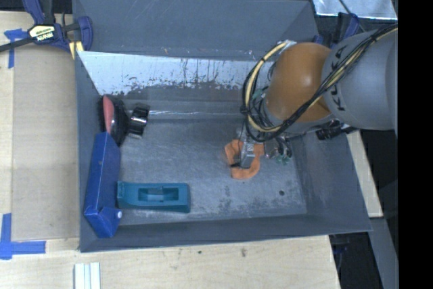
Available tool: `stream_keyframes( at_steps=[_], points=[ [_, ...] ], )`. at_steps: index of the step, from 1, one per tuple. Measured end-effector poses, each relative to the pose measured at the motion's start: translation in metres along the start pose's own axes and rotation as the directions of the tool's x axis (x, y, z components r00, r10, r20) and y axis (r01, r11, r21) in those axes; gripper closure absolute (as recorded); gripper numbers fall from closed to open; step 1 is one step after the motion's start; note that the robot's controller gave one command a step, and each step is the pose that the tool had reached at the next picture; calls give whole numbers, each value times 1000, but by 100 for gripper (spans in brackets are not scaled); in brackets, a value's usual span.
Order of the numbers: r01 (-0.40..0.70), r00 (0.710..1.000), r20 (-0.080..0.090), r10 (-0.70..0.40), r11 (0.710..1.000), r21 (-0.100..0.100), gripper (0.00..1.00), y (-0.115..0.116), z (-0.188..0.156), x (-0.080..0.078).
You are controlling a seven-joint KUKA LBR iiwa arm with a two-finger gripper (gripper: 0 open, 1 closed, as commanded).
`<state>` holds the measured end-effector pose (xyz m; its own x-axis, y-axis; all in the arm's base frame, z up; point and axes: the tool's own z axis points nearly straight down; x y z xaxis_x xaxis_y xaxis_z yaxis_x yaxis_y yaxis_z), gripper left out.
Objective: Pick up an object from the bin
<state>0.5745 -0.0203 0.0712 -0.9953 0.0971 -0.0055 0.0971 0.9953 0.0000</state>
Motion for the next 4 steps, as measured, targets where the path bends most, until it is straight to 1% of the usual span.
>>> stream_keyframes(
  at_steps=[1,2,4],
  points=[
    [0,1000,0,0,1000,0,100,0,0,0],
    [29,1000,0,-29,1000,0,100,-1,0,-33],
    [29,1000,0,-29,1000,-1,100,-1,-1,-32]
  ],
)
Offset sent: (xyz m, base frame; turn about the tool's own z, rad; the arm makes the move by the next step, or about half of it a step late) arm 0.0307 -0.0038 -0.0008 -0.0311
